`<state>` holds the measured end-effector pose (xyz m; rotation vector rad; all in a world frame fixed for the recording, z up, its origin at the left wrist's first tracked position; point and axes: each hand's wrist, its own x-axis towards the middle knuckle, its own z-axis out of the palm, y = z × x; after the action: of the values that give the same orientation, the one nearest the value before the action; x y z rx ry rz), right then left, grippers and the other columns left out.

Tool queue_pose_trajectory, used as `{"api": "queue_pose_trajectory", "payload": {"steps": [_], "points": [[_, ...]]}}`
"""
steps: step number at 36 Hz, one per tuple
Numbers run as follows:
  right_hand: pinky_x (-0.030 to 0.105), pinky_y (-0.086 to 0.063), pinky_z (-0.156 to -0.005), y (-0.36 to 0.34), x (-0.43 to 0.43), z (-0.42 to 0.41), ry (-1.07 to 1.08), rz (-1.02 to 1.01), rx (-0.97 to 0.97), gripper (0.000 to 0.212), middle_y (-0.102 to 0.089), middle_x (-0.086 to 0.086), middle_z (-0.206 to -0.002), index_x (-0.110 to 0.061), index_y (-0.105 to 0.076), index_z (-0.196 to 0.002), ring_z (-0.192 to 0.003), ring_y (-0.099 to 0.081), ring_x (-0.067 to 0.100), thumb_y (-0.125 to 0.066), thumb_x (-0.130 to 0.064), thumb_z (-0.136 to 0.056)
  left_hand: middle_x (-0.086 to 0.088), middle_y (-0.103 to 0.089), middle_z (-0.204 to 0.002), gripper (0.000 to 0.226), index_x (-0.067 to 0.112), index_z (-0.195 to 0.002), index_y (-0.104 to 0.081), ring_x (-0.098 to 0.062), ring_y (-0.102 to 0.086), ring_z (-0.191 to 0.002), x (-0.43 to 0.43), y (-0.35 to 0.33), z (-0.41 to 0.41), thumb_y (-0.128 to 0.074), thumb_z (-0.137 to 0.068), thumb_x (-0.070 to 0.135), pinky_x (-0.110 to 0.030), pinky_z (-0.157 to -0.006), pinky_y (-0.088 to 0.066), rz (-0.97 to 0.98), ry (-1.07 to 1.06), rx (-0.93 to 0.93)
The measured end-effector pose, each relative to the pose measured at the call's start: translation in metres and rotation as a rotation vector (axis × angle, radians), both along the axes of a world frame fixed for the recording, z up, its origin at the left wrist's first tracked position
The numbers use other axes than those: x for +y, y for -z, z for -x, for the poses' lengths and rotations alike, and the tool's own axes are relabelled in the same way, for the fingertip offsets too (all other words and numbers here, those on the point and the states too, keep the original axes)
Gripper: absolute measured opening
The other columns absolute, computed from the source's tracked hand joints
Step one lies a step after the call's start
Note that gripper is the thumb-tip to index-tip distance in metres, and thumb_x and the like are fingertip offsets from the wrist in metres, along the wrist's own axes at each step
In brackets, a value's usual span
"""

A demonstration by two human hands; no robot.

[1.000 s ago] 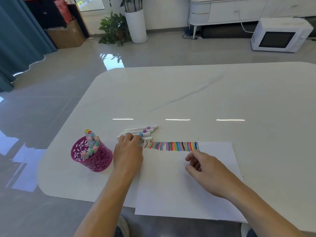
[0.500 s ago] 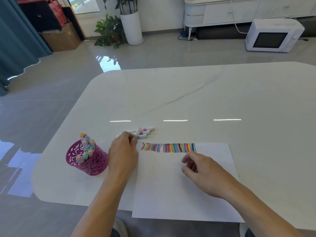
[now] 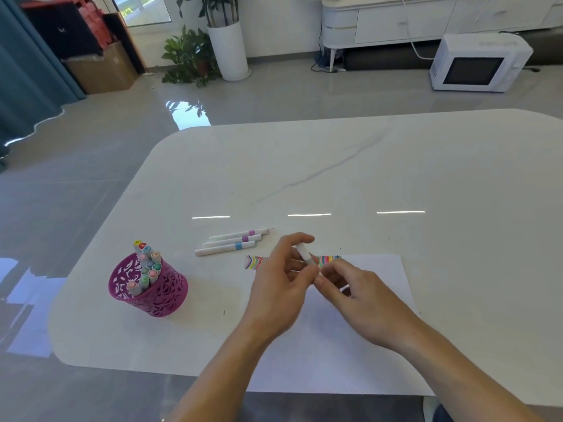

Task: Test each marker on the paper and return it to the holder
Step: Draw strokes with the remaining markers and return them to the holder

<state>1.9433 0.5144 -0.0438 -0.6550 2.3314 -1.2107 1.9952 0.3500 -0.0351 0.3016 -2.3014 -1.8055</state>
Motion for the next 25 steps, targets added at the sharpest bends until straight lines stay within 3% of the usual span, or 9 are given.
{"api": "queue_pose_trajectory", "payload": {"steps": [4,10,16,20,25], "points": [[0.045,-0.059,-0.081,0.0,0.007,0.003,0.016,-0.033,-0.031,0.031,-0.073,-0.003,-0.088,-0.036,-0.06,-0.101,-0.083,-0.071,0.019,-0.047,-0.063,-0.099,0.003,-0.074,-0.085,0.028,0.031,-0.105,-0.063,-0.013,-0.073,-0.082,0.01,0.004,0.003,-0.064,-0.093,0.006,-0.023,-0.076,-0.058,-0.032,-0.032,-0.031],[0.023,-0.044,-0.057,0.001,0.022,0.01,0.005,-0.146,0.063,0.019,-0.067,-0.008,-0.078,-0.039,-0.058,-0.099,-0.064,-0.059,0.008,-0.05,-0.056,-0.102,0.016,-0.069,-0.082,0.015,0.031,-0.103,-0.066,-0.001,-0.067,-0.08,0.015,0.011,0.006,-0.058,-0.099,0.018,-0.018,-0.072,-0.053,0.343,0.093,-0.086],[0.02,-0.039,-0.061,0.002,0.035,0.016,-0.048,-0.277,0.198,0.026,-0.059,-0.013,-0.079,-0.027,-0.062,-0.092,-0.072,-0.055,0.006,-0.052,-0.048,-0.104,0.016,-0.06,-0.101,0.022,0.029,-0.114,-0.065,-0.005,-0.056,-0.091,0.022,0.013,0.007,-0.044,-0.105,0.027,-0.022,-0.079,-0.046,0.67,0.27,-0.068],[0.025,-0.044,-0.068,0.005,0.041,0.018,-0.109,-0.335,0.248,0.03,-0.058,-0.01,-0.085,-0.022,-0.064,-0.095,-0.078,-0.056,0.011,-0.05,-0.046,-0.106,0.008,-0.057,-0.108,0.027,0.027,-0.124,-0.061,-0.014,-0.055,-0.095,0.025,0.015,0.008,-0.04,-0.107,0.028,-0.029,-0.082,-0.046,0.777,0.375,-0.077],[0.025,-0.045,-0.071,0.007,0.048,0.019,-0.152,-0.369,0.235,0.029,-0.056,-0.014,-0.087,-0.027,-0.062,-0.097,-0.079,-0.054,0.009,-0.047,-0.051,-0.106,0.007,-0.06,-0.107,0.025,0.022,-0.118,-0.062,-0.016,-0.057,-0.093,0.025,0.016,0.01,-0.042,-0.107,0.029,-0.029,-0.081,-0.046,0.811,0.394,-0.11]]}}
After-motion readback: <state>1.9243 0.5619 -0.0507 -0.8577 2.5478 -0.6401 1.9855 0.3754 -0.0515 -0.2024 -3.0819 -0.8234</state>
